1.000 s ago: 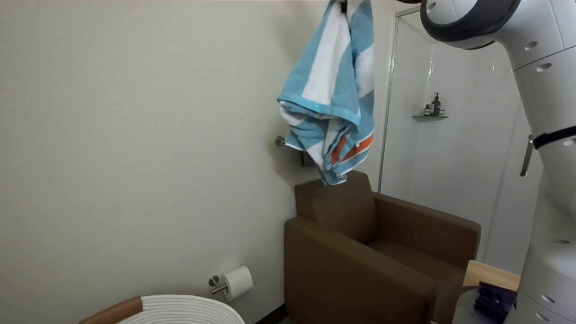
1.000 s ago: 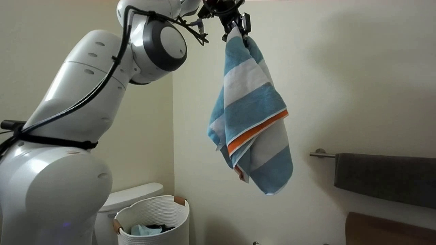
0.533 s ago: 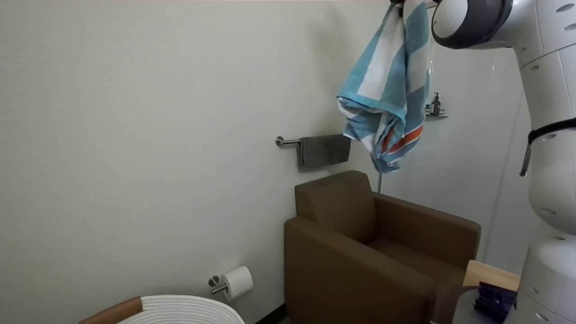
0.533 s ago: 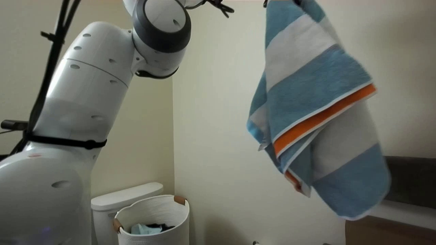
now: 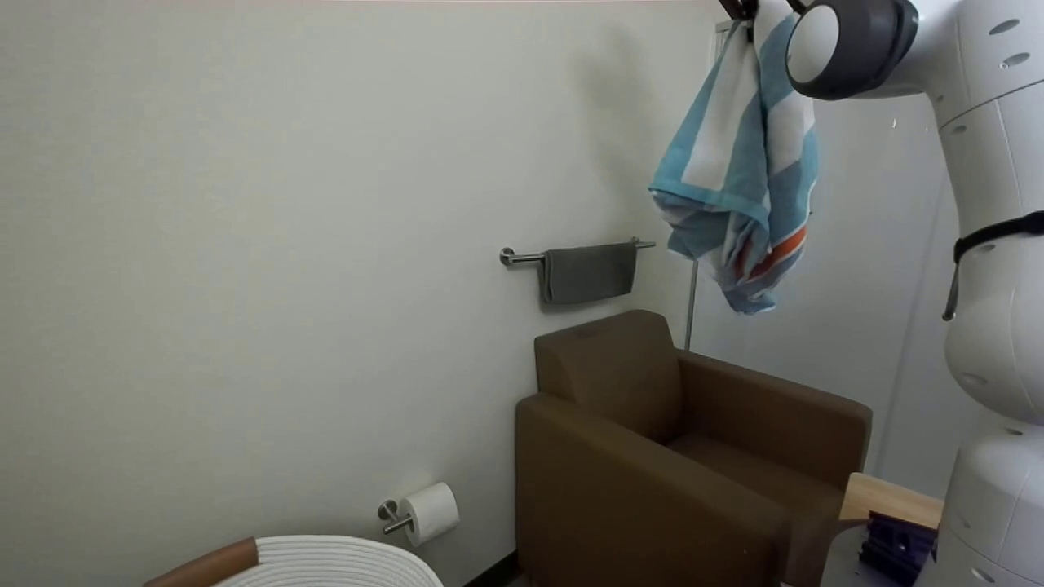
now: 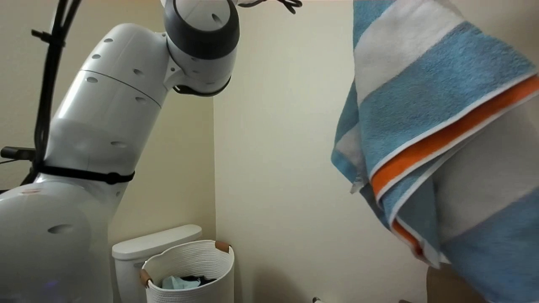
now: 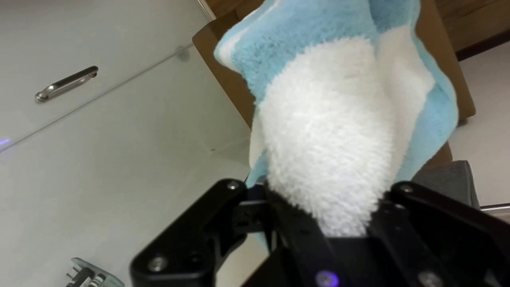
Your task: Put the towel on the couch
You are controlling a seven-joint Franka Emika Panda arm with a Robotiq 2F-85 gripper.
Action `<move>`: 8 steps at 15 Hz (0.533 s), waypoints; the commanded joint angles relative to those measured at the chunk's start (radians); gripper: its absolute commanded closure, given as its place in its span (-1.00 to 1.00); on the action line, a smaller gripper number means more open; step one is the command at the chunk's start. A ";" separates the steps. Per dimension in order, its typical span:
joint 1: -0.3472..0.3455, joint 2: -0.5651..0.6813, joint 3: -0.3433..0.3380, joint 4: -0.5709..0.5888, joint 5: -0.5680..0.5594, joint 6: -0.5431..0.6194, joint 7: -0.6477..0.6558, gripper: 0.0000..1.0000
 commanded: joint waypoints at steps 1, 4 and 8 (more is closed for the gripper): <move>0.086 0.029 0.010 0.004 0.003 0.002 0.122 0.79; 0.082 0.096 0.038 0.000 0.081 0.017 0.242 0.79; 0.032 0.162 0.051 -0.008 0.152 0.012 0.322 0.78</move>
